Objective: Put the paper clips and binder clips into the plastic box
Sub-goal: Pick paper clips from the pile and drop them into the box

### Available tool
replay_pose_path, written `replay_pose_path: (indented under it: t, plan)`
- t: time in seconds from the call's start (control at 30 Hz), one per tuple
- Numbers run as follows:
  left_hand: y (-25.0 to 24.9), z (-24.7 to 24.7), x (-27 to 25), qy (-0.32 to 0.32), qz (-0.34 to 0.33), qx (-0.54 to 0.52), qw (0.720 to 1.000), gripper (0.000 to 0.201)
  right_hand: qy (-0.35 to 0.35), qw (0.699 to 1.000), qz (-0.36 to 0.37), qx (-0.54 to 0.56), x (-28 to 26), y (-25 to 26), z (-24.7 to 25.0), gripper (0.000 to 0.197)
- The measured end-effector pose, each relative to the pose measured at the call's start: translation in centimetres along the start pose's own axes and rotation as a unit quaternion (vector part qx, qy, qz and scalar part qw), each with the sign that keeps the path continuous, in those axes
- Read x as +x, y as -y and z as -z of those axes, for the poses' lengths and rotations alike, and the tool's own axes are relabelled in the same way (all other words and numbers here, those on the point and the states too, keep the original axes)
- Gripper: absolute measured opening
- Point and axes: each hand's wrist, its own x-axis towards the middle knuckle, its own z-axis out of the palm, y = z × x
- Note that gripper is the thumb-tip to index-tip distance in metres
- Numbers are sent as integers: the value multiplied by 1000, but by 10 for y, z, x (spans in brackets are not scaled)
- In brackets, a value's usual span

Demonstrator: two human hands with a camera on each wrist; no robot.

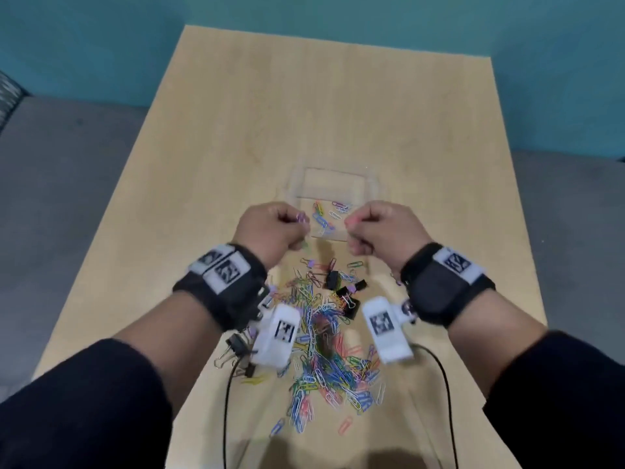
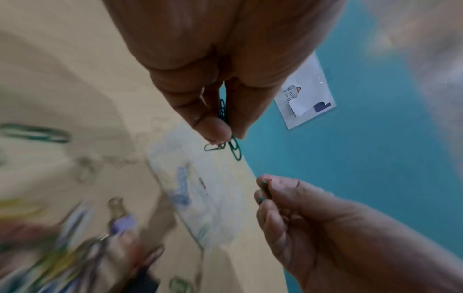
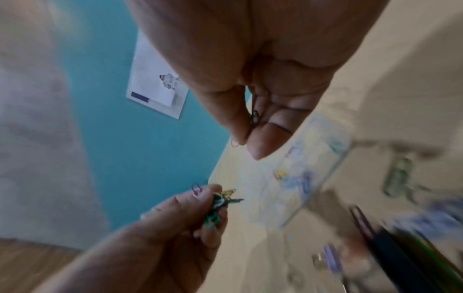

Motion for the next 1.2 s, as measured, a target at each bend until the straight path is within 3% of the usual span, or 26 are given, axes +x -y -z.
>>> replay_pose_path:
  t: [0.07, 0.17, 0.2, 0.27, 0.33, 0.43, 0.53, 0.6, 0.7, 0.83, 1.03, 1.2]
  plan:
    - [-16, -9, 21, -17, -21, -8, 1000, 10, -21, 999, 18, -41, 18, 17, -5, 17]
    - [-23, -16, 34, 12, -28, 7, 1000, 8, 1, 992, -1, -126, 31, 28, -7, 14]
    - [-22, -14, 34, 24, -27, 50, 998, 16, 7, 980, 5, -201, 29, 28, -4, 23]
    - [-14, -2, 22, 44, -44, 172, 983, 30, -2, 927, 56, -371, 12, 24, 7, 36]
    - [-2, 13, -9, 67, -80, 282, 954, 33, -1, 884, 98, -456, -22, 10, 17, 39]
    - [34, 26, -77, 161, -123, 365, 909, 41, 103, 862, 69, -492, -80, -41, 24, 42]
    - [83, 28, -135, 271, -98, 445, 848, 49, 188, 845, 13, -500, -133, -94, 22, 66]
    - [110, 23, -156, 287, -85, 457, 838, 70, 195, 844, 2, -499, -155, -117, 15, 87]
    - [129, 5, -165, 252, -119, 483, 830, 89, 147, 854, 32, -499, -161, -137, -3, 100]
    - [127, -24, -157, 214, -147, 495, 829, 88, 106, 841, 97, -522, -150, -151, -29, 88]
    - [121, -41, -140, 189, -149, 512, 825, 60, 92, 841, 131, -517, -132, -148, -40, 53]
    - [127, -36, -136, 185, -185, 541, 799, 58, 106, 832, 147, -525, -126, -143, -36, 35]
